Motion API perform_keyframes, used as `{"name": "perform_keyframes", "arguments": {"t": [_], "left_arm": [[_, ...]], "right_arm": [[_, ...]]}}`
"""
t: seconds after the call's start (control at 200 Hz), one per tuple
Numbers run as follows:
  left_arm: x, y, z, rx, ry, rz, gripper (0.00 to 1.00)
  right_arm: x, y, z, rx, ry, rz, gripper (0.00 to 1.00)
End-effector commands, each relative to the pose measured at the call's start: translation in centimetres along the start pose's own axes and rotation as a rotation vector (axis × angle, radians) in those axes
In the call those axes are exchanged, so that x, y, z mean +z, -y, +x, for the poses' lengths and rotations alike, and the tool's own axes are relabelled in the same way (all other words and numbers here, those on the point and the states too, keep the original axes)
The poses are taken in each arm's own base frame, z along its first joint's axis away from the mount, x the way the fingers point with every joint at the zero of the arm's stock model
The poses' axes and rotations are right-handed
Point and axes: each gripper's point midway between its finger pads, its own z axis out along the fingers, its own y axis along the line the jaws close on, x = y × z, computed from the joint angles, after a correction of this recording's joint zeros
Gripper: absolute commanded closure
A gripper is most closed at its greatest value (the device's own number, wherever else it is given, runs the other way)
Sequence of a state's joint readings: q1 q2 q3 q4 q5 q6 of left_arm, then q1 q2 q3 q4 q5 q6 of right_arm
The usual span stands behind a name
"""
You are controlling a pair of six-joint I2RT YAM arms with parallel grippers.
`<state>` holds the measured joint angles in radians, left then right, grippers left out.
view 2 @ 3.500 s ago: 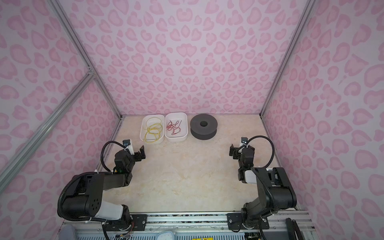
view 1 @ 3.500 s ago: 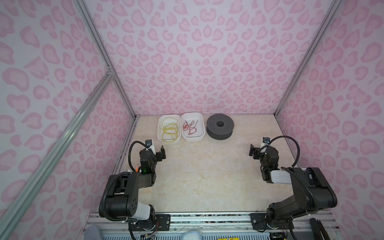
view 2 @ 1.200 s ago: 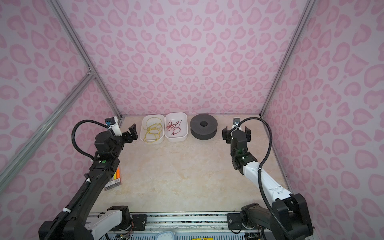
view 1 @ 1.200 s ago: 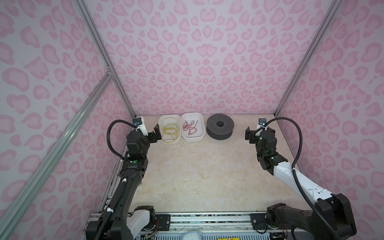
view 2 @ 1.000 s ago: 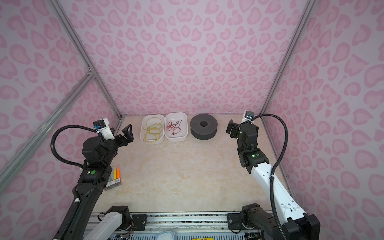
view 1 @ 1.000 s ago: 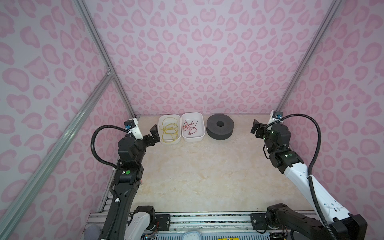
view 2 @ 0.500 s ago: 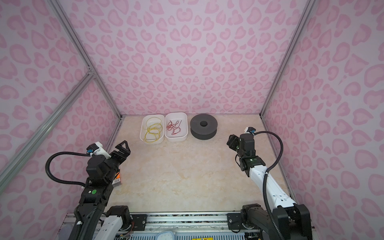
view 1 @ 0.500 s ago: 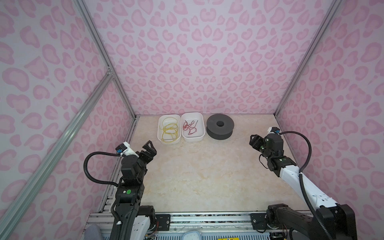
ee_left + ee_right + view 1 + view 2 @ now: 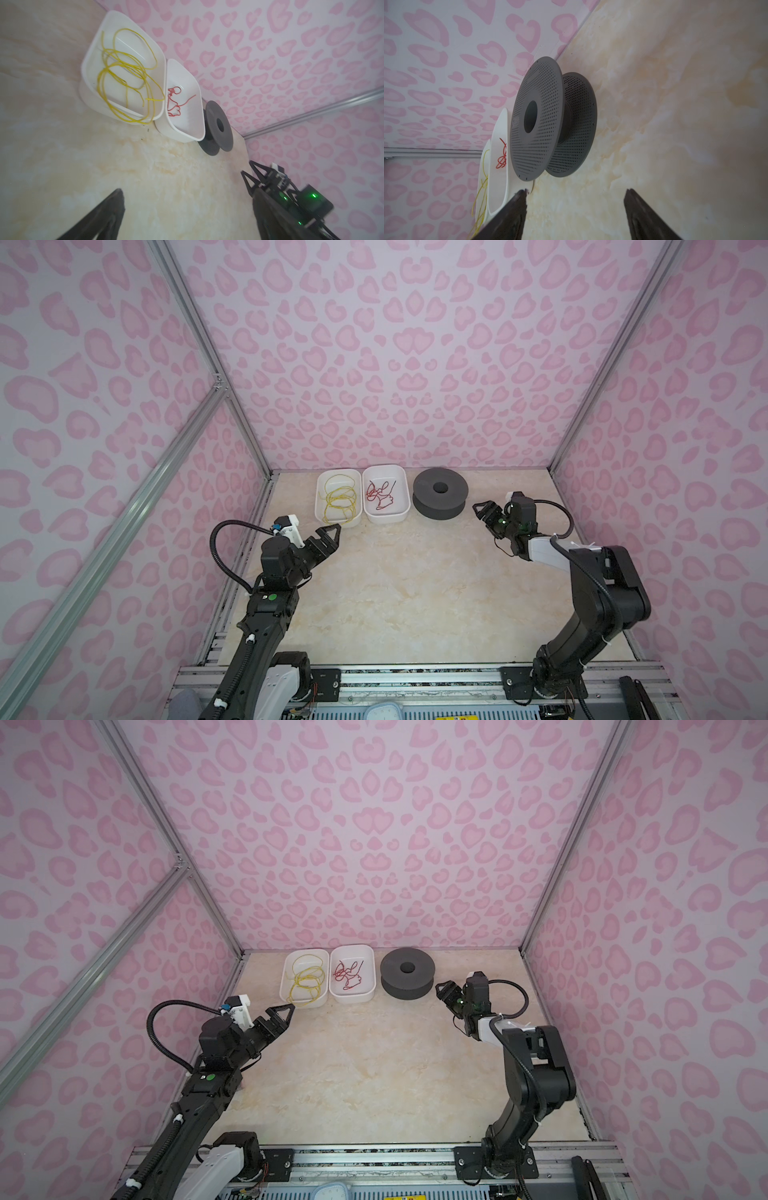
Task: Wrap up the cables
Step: 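Reach the right gripper to the grey spool while the left gripper rises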
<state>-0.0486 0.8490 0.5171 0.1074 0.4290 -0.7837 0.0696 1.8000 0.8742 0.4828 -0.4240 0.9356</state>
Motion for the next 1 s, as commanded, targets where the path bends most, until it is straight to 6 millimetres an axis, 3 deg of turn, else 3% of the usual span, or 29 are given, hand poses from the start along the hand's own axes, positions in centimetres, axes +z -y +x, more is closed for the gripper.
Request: {"name": "perform_keyframes", "arguments": {"t": [0.0,0.115,0.245,0.43,0.585,0.695,0.715,0.84,0.995], "left_arm": [[0.0,5.4,0.3,0.106,-0.024,0.238,0.02],[0.2,6.6,0.7,0.138,-0.025,0.278,0.03],[1.1,5.7,0.2,0.133,-0.007,0.232,0.04],[4.0,4.6,-0.4,0.054,-0.029,0.193,0.02],[5.4,4.1,-0.1,0.034,-0.075,0.177,0.0],[5.6,4.0,-0.2,0.042,-0.078,0.164,0.0],[5.6,4.0,-0.3,0.045,-0.079,0.162,0.0],[5.7,4.1,-0.3,0.043,-0.086,0.161,0.0],[5.6,4.1,-0.3,0.044,-0.085,0.157,0.0]], "right_arm": [[2.0,-2.8,-1.5,0.103,0.015,-0.201,0.26],[4.1,-3.0,-1.8,0.144,0.015,-0.282,0.28],[5.4,-2.7,-1.9,0.165,0.021,-0.306,0.28],[7.8,-2.7,-1.7,0.204,-0.008,-0.316,0.33],[8.6,-3.2,-2.6,0.269,-0.006,-0.37,0.46],[9.0,-4.7,-2.9,0.264,-0.02,-0.424,0.56],[9.6,-3.8,-2.4,0.273,-0.029,-0.411,0.57],[9.7,-3.1,-2.4,0.304,-0.019,-0.414,0.68],[9.5,-3.7,-2.7,0.333,-0.018,-0.464,0.78]]}}
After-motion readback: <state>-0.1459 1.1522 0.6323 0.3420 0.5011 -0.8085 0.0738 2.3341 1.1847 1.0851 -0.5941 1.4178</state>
